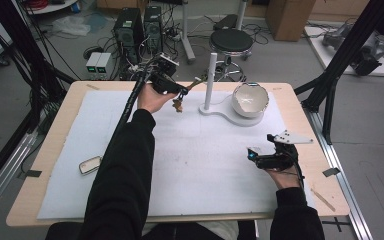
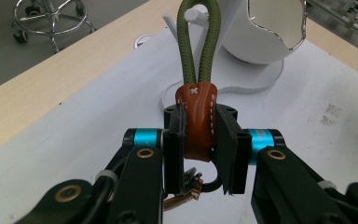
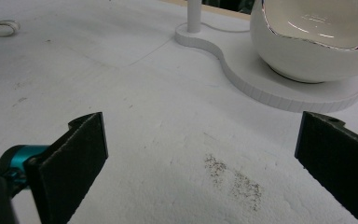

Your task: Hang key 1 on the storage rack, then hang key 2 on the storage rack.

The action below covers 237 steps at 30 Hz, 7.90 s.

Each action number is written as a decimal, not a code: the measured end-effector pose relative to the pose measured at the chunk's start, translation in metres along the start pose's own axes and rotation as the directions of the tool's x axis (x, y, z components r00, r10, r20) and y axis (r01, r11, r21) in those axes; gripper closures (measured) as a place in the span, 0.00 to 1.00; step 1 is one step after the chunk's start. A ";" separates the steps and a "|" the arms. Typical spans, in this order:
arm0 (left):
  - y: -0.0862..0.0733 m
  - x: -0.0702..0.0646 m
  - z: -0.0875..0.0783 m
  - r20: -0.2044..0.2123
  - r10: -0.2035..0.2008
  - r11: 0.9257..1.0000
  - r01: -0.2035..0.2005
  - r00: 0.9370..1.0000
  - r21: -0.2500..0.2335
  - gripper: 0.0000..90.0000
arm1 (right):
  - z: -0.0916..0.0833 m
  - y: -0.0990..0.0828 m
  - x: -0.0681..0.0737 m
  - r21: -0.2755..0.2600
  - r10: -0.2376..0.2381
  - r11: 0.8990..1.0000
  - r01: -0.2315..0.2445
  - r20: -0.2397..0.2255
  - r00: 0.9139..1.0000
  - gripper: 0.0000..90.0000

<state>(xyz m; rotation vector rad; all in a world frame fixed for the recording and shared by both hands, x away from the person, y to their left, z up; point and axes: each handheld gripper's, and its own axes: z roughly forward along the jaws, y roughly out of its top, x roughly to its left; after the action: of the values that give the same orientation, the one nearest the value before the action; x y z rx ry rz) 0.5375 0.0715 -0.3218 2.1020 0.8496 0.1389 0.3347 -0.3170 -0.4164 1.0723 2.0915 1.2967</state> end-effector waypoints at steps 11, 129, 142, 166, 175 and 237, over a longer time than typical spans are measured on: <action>-0.003 0.002 0.011 0.003 -0.011 1.000 0.011 1.000 -0.009 0.82 | -0.003 -0.001 -0.002 -0.005 0.004 1.000 -0.004 0.007 1.000 0.01; -0.197 0.022 -0.110 -0.087 -0.004 0.970 0.025 0.996 0.243 0.10 | -0.007 -0.002 0.002 0.011 0.005 1.000 -0.005 0.023 1.000 0.02; -0.200 0.022 -0.089 -0.114 0.034 0.948 0.004 0.993 0.317 0.53 | -0.006 -0.002 0.002 0.014 0.002 1.000 -0.003 0.023 1.000 0.02; -0.200 0.031 -0.099 -0.133 0.027 0.952 0.015 0.991 0.305 0.82 | -0.002 -0.002 -0.003 0.014 0.006 1.000 -0.007 0.032 0.999 0.02; -0.189 0.015 -0.115 -0.149 0.092 0.967 -0.053 0.985 0.248 0.83 | 0.000 0.000 0.001 0.016 -0.001 1.000 0.000 0.029 1.000 0.02; 0.001 -0.053 -0.143 -0.149 0.231 0.958 -0.251 0.962 -0.140 0.83 | -0.004 0.000 -0.001 0.001 0.005 1.000 -0.005 0.024 1.000 0.02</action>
<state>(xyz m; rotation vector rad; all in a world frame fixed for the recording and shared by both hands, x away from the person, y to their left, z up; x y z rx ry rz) 0.4435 0.1339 -0.2194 2.0559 0.6314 0.4650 0.3327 -0.3203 -0.4145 1.0887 2.0740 1.2786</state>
